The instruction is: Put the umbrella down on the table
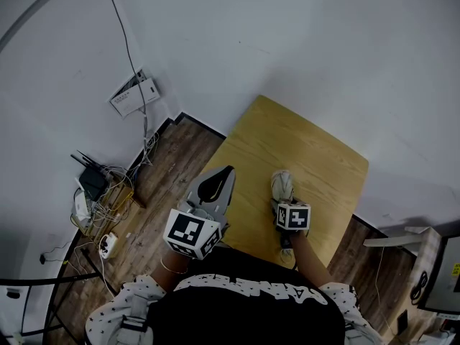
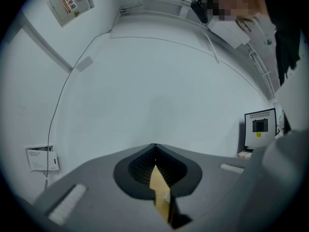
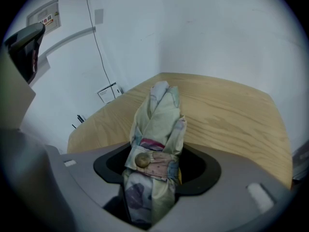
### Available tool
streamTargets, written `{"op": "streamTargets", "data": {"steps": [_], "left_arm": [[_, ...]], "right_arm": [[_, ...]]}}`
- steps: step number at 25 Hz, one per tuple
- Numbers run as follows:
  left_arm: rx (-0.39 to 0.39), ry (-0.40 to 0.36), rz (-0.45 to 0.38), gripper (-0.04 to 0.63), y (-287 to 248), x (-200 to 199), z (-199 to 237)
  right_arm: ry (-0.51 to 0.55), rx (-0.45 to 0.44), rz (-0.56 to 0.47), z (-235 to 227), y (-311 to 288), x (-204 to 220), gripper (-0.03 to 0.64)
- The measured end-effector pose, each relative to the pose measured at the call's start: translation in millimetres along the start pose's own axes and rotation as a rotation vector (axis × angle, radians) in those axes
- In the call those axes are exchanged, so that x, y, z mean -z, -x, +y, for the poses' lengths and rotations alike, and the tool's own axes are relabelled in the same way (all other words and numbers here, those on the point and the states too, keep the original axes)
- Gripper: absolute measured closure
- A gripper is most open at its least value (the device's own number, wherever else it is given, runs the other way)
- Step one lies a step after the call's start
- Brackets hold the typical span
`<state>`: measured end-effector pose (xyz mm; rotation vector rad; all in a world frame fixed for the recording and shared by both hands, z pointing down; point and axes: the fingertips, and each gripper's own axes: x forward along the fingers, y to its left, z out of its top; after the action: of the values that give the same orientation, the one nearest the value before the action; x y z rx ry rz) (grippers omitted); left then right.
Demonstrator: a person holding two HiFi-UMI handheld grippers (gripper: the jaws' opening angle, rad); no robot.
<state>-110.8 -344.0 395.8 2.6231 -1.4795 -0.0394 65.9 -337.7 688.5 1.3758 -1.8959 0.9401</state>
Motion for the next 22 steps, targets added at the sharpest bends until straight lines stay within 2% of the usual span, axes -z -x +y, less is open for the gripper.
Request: {"op": "streamTargets", "data": {"steps": [11,22], "left_arm": [[-0.006,0.003,-0.014,0.595,5.1,-1.7,0.9],[-0.005,-0.006,-0.027,0.595,14.7,-5.1,-5.6]], "right_arm": [[-0.004,0.000,0.010,-0.7,-3.5,-0.1,0.314],[-0.002,0.012,-0.022,-1.1,2.0,-1.3,0.295]]}}
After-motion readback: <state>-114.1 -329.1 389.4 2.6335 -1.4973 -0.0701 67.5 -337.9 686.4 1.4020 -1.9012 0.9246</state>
